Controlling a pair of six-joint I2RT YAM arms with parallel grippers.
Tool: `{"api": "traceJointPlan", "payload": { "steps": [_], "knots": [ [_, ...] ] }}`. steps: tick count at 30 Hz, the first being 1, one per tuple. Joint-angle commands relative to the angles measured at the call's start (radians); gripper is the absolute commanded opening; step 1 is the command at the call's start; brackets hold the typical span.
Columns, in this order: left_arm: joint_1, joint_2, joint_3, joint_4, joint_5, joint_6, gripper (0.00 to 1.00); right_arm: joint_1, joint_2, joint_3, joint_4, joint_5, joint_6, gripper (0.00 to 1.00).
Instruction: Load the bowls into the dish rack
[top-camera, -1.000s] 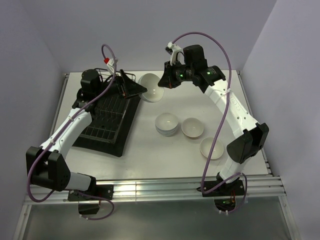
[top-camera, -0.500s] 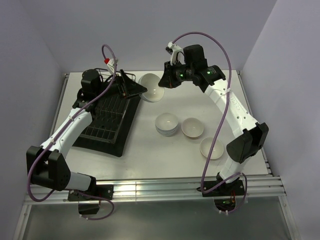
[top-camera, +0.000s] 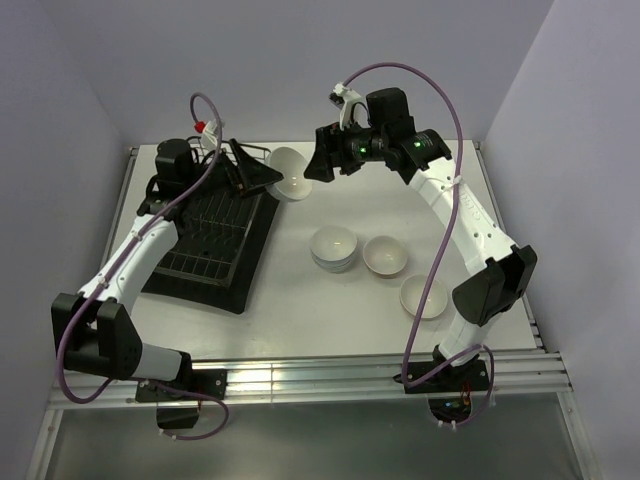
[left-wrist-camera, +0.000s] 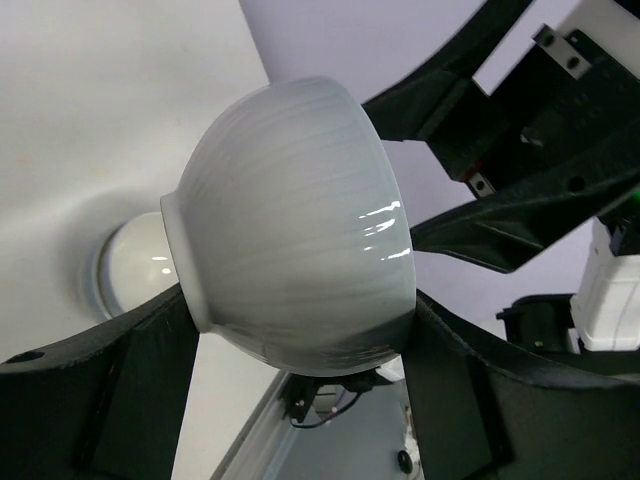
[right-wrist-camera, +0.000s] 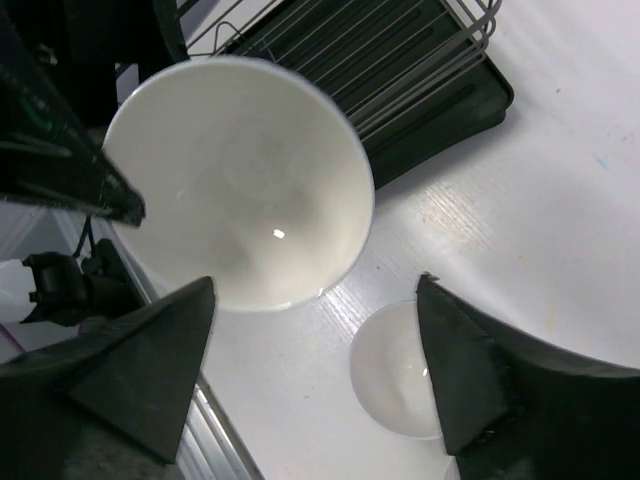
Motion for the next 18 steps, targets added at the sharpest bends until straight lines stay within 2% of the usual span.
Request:
{"api": "traceJointPlan", "payload": {
  "steps": [1, 4, 7, 18],
  "knots": [
    [0.035, -0.004, 0.057, -0.009, -0.024, 0.075, 0.00, 0.006, -0.001, 0.051, 0.019, -0.008, 0.001, 0.91],
    [0.079, 0.016, 0.112, -0.121, -0.050, 0.182, 0.00, 0.003, -0.015, 0.050, 0.010, -0.003, -0.007, 0.99],
    [0.117, 0.039, 0.184, -0.247, -0.079, 0.317, 0.00, -0.011, -0.023, 0.047, -0.001, -0.009, -0.011, 1.00],
    [0.211, 0.098, 0.304, -0.470, -0.255, 0.679, 0.00, -0.106, -0.046, 0.018, -0.013, -0.069, 0.006, 1.00]
  ]
}}
